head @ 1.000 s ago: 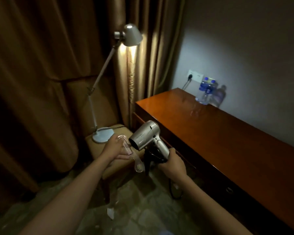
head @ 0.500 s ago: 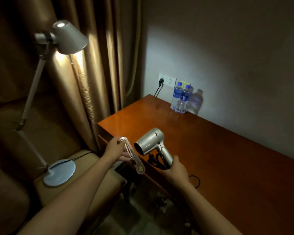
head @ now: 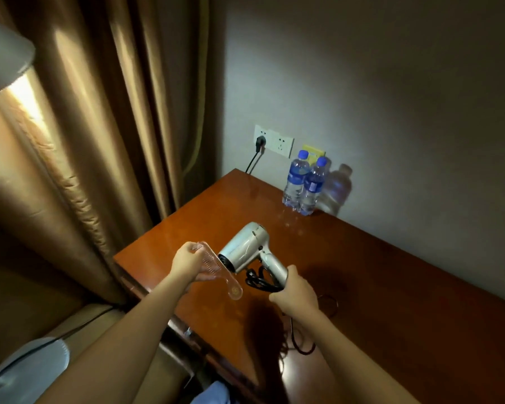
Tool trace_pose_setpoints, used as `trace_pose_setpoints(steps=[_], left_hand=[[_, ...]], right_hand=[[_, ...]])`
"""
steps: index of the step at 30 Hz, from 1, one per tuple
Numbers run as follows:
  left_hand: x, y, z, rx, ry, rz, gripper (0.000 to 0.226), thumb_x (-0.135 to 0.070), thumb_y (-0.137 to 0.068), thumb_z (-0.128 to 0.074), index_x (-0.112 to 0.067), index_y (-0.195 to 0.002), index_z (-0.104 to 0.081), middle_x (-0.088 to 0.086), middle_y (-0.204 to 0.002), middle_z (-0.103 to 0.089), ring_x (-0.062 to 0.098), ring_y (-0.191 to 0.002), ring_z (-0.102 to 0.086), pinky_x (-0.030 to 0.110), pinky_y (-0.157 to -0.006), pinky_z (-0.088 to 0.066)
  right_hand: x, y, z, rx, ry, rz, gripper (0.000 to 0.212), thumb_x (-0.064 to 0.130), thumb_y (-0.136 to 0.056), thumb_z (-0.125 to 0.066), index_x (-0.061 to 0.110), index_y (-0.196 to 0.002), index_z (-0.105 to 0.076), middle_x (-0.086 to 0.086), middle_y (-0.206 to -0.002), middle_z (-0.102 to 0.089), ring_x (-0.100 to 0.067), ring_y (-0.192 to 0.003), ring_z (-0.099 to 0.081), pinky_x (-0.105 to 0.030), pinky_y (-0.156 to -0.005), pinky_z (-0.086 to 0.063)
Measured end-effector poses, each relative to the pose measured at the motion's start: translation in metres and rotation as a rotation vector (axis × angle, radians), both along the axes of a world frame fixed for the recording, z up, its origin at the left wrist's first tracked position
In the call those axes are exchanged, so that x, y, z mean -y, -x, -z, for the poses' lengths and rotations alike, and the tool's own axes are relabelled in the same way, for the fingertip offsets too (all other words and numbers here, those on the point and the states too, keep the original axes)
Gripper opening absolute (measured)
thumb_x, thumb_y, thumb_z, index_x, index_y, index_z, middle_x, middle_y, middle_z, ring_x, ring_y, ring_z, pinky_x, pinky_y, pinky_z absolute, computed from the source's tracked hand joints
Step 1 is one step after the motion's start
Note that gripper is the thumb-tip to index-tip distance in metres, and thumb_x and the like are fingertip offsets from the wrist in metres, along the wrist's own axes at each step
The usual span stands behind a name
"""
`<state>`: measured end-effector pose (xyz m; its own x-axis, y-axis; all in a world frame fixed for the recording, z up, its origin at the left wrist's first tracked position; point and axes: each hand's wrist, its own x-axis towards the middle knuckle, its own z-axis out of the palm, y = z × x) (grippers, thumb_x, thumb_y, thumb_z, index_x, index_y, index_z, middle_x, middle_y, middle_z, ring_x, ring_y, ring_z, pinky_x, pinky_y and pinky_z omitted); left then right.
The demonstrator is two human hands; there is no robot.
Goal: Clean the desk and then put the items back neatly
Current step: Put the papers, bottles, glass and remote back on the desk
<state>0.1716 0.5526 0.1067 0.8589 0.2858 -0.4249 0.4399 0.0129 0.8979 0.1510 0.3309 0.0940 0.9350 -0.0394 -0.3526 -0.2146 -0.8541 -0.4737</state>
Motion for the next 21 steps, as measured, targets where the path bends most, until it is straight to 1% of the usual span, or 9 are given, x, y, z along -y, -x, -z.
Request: trace_pose_setpoints(steps=[5,10,14,15,16,17,19,20,21], left_hand=[[-0.009,-0.110,0.022,-0.045,0.011,0.041,0.018,-0.012,-0.100,-0.041,-0.004,-0.115,-0.047,0.014,-0.083,-0.062,0.027,-0.063,-0.067,0.032,-0.044,-0.056],[-0.031,-0.197,0.054,-0.151,0.067,0.042,0.020,-0.009,-0.099,-0.043,-0.001,-0.117,-0.048,0.021,-0.087,-0.063,0.036,-0.069,-0.068,0.050,-0.059,-0.058],[-0.049,-0.246,0.073,-0.241,0.068,0.037,0.015,-0.001,-0.097,-0.043,0.003,-0.110,-0.050,0.017,-0.080,-0.061,0.017,-0.051,-0.067,0.033,-0.049,-0.057],[-0.050,-0.255,0.074,-0.242,0.100,0.029,0.018,0.001,-0.097,-0.042,0.004,-0.114,-0.049,0.017,-0.081,-0.061,0.019,-0.053,-0.067,0.032,-0.047,-0.055],[-0.050,-0.264,0.072,-0.252,0.144,0.017,0.023,0.000,-0.098,-0.039,0.005,-0.119,-0.046,0.021,-0.088,-0.061,0.026,-0.064,-0.070,0.036,-0.053,-0.057],[-0.050,-0.273,0.070,-0.281,0.207,-0.011,0.029,-0.003,-0.100,-0.035,0.007,-0.126,-0.042,0.025,-0.100,-0.060,0.036,-0.084,-0.068,0.043,-0.068,-0.057],[-0.053,-0.294,0.076,-0.347,0.218,-0.043,0.036,-0.012,-0.103,-0.026,0.007,-0.130,-0.040,0.030,-0.120,-0.049,0.049,-0.119,-0.047,0.053,-0.099,-0.037],[-0.055,-0.306,0.081,-0.372,0.249,-0.053,0.034,-0.014,-0.103,-0.026,0.004,-0.127,-0.043,0.029,-0.121,-0.050,0.049,-0.119,-0.045,0.053,-0.104,-0.032],[-0.057,-0.319,0.089,-0.363,0.266,-0.061,0.029,-0.013,-0.102,-0.031,0.002,-0.122,-0.047,0.028,-0.121,-0.053,0.046,-0.113,-0.050,0.054,-0.103,-0.037]], right_hand=[[-0.019,-0.115,0.011,-0.058,0.050,0.059,0.056,0.028,-0.078,-0.069,0.017,-0.123,-0.037,-0.003,-0.114,-0.056,-0.021,-0.098,-0.060,-0.027,-0.068,-0.044],[-0.038,-0.208,0.031,-0.130,0.076,0.106,0.057,0.028,-0.076,-0.069,0.015,-0.122,-0.039,-0.004,-0.117,-0.059,-0.023,-0.100,-0.062,-0.028,-0.067,-0.047],[-0.049,-0.263,0.044,-0.149,0.103,0.090,0.063,0.026,-0.077,-0.070,0.015,-0.130,-0.037,-0.007,-0.126,-0.057,-0.026,-0.109,-0.060,-0.031,-0.084,-0.048],[-0.052,-0.275,0.047,-0.155,0.106,0.084,0.065,0.026,-0.078,-0.070,0.014,-0.132,-0.036,-0.008,-0.126,-0.056,-0.027,-0.109,-0.060,-0.032,-0.084,-0.049],[-0.054,-0.288,0.049,-0.156,0.108,0.078,0.064,0.026,-0.078,-0.070,0.014,-0.131,-0.036,-0.008,-0.125,-0.056,-0.027,-0.108,-0.060,-0.033,-0.083,-0.050],[-0.056,-0.300,0.050,-0.152,0.108,0.069,0.062,0.025,-0.078,-0.070,0.013,-0.129,-0.036,-0.009,-0.123,-0.056,-0.027,-0.107,-0.060,-0.034,-0.082,-0.050],[-0.060,-0.325,0.053,-0.140,0.111,0.049,0.058,0.025,-0.079,-0.070,0.013,-0.126,-0.037,-0.009,-0.122,-0.056,-0.028,-0.106,-0.060,-0.034,-0.078,-0.050],[-0.061,-0.337,0.054,-0.134,0.110,0.040,0.058,0.025,-0.080,-0.070,0.013,-0.126,-0.036,-0.009,-0.122,-0.055,-0.028,-0.105,-0.060,-0.033,-0.075,-0.049],[-0.062,-0.349,0.055,-0.128,0.108,0.030,0.059,0.026,-0.080,-0.070,0.013,-0.127,-0.036,-0.009,-0.122,-0.055,-0.028,-0.104,-0.061,-0.032,-0.072,-0.048]])
